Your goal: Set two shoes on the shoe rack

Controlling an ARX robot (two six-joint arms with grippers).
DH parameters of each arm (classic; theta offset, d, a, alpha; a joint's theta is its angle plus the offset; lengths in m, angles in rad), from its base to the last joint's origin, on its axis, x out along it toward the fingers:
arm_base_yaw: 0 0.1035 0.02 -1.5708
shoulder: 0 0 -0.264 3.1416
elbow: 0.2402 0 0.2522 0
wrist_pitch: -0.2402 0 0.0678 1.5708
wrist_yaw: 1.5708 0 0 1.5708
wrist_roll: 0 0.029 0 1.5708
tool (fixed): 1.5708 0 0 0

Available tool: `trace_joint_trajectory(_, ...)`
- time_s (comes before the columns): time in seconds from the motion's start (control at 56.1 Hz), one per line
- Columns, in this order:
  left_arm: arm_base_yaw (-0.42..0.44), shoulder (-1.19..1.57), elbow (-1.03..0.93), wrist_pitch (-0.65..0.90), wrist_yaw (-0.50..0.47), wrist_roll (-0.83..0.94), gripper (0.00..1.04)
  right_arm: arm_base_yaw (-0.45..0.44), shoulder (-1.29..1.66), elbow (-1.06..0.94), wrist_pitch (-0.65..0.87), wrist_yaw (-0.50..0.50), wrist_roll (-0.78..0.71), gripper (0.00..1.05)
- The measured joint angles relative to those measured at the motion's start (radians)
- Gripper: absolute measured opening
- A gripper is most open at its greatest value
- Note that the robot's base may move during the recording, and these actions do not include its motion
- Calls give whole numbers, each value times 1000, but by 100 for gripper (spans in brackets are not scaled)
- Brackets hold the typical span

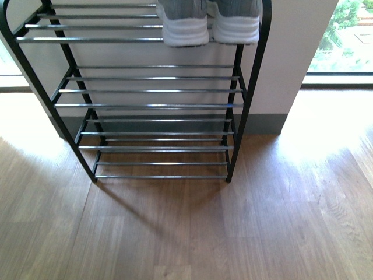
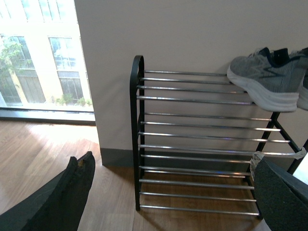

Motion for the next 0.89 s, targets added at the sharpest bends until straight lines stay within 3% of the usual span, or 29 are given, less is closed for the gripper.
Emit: trace_joint_trajectory(0.892,0,0,0,0,0,0,95,0,-1,0,0,-1,0,96)
